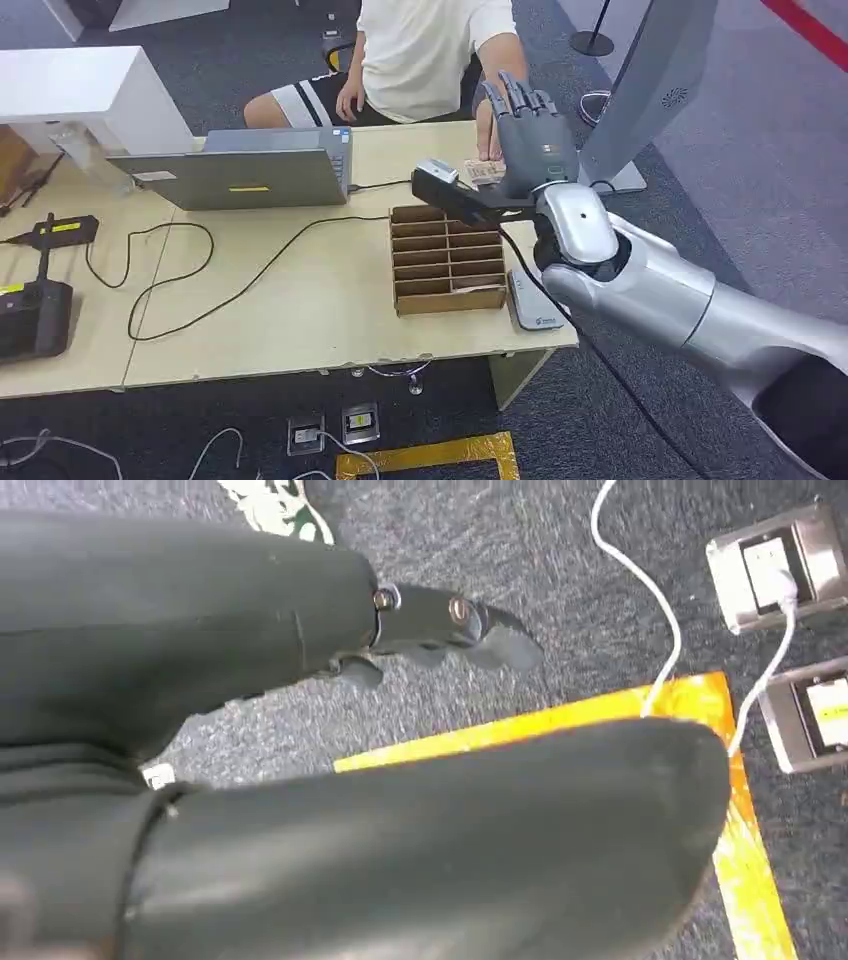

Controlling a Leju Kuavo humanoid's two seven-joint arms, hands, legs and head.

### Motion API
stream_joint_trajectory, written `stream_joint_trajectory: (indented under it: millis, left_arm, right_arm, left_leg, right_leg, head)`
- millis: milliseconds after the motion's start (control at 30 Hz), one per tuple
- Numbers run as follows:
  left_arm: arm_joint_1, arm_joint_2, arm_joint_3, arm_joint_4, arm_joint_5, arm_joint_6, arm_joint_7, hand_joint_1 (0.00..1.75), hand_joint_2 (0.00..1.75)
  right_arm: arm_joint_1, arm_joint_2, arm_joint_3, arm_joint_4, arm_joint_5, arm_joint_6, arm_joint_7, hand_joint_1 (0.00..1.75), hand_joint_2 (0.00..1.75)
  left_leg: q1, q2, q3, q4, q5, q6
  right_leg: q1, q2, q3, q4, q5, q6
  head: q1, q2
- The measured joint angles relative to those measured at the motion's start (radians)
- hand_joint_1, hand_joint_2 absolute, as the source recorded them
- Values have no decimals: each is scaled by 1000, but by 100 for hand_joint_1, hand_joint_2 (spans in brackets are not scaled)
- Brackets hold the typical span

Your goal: Pass the card to the sensor for recognition and then transmit it.

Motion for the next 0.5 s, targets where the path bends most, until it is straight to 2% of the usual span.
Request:
stream_joint_trajectory:
  millis: [33,100,500]
  left_arm:
    - [0,0,-2,0,1,0,0,0,0]
    - [0,0,-11,0,5,0,1,0,0]
    - [0,0,-38,-3,17,0,6,0,0]
  right_arm:
    - [0,-2,5,0,-1,-2,0,155,175]
    - [0,-3,12,0,-2,-8,1,175,175]
    - [-1,-13,42,0,-13,-15,2,175,175]
  left_leg:
    - [0,0,0,0,0,0]
    - [0,0,0,0,0,0]
    - [0,0,0,0,0,0]
  right_leg:
    - [0,0,0,0,0,0]
    - [0,0,0,0,0,0]
    - [0,0,0,0,0,0]
  head:
    - [0,0]
    - [0,0]
    - [0,0]
